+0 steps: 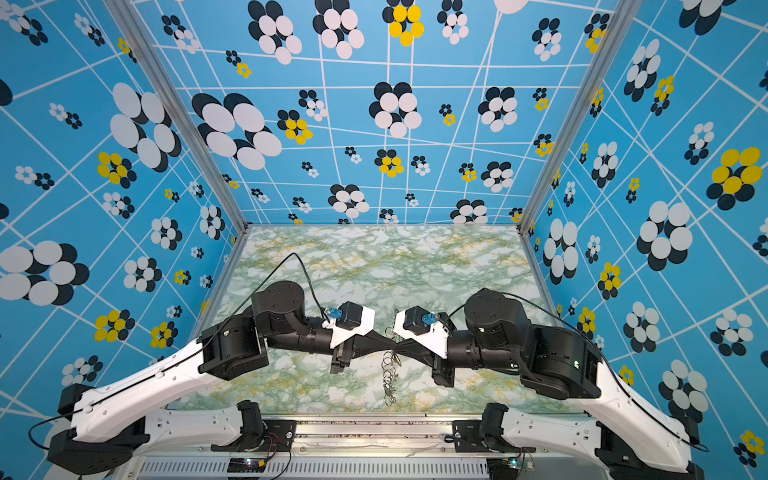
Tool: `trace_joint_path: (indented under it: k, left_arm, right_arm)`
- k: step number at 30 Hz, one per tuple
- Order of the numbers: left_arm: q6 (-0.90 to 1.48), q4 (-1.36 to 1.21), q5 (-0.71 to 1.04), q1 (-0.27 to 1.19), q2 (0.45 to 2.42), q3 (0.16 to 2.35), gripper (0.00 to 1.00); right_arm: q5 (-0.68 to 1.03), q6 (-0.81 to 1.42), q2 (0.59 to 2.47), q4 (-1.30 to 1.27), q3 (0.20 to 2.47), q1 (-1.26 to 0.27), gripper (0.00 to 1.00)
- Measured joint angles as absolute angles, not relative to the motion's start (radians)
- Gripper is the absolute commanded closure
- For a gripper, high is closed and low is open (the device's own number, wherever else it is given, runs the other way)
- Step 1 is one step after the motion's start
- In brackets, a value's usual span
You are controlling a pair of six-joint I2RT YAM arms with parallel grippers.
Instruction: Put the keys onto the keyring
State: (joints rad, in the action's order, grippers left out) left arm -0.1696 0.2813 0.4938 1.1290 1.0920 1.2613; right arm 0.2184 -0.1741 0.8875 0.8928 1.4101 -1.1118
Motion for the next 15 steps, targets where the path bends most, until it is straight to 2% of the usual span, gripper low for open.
trace_joint_path:
  k: [4,7,10,15]
  left_arm:
    - [-0.184,0.288,0.479,1.137,1.092,1.266,1.00]
    - [-0.193,0.277,0.465,1.140,1.085,1.260,1.00]
    - [-0.196,0.242,0.455,1.141,1.053,1.221,1.00]
    - [-0.195,0.162,0.451,1.139,1.006,1.152,1.00]
  right_arm:
    - [0.218,-0.177,0.886,0.895,1.410,-1.112,1.00]
    - [0.211,-0.177,0.883,0.889,1.410,-1.112,0.83]
    - [0.196,-0.174,0.874,0.872,1.410,-1.112,0.74]
    - [0.172,-0.168,0.842,0.851,1.409,-1.112,0.73]
